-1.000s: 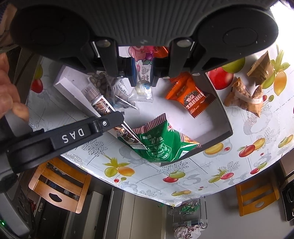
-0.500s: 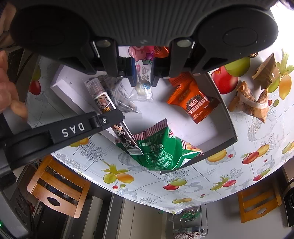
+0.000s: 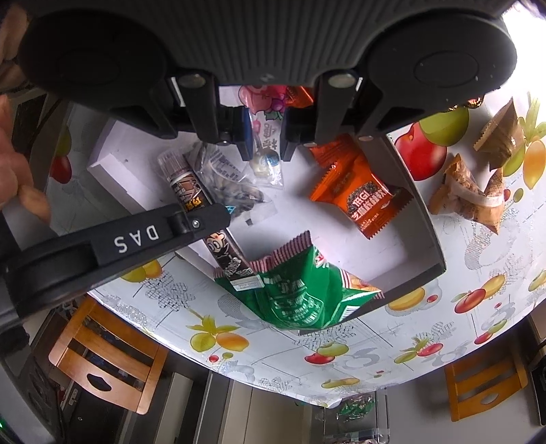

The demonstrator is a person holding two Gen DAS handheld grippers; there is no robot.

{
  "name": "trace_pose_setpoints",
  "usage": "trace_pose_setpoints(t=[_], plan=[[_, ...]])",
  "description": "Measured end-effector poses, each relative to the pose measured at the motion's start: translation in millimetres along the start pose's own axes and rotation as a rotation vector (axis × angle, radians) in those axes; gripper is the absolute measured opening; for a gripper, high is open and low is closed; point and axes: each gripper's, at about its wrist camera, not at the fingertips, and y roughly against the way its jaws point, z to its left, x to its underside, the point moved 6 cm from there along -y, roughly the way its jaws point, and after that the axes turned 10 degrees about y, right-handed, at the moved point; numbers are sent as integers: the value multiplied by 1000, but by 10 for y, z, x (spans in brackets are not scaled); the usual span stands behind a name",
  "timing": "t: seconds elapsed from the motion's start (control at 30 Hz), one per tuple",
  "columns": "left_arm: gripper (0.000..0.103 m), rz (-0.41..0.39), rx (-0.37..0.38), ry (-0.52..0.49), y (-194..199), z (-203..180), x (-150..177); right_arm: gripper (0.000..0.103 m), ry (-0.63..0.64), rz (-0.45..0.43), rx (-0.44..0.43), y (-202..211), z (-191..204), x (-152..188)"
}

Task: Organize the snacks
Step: 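Open the right gripper releasing the tube while the left gripper opens releasing the candy packet, then withdraw the right gripper from the box toward the foil-wrapped chocolates while the left gripper withdraws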

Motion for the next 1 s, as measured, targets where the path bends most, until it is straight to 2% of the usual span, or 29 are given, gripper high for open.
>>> trace_pose_setpoints(t=[0.03,0.1,0.17,0.33,0.43,0.67,1.0], plan=[[19,4,-2,-4,-10,-3,4,34,1,2,1,-1,2,0],[26,-5,-8,-9,-7,-5,10,42,2,-2,4,12,3,-9],[39,-18,-9,-10,10,-2,3,45,9,-12,11,39,15,-22],[44,-28,-1,-13,44,6,12,45,29,-32,19,101,63,-58],[51,-27,0,-18,57,10,33,46,25,-48,25,148,70,-72],[53,-60,5,-30,143,30,71,49,-9,-91,26,244,65,-145],[53,-124,23,27,379,206,145,53,4,-125,-5,277,243,-243]])
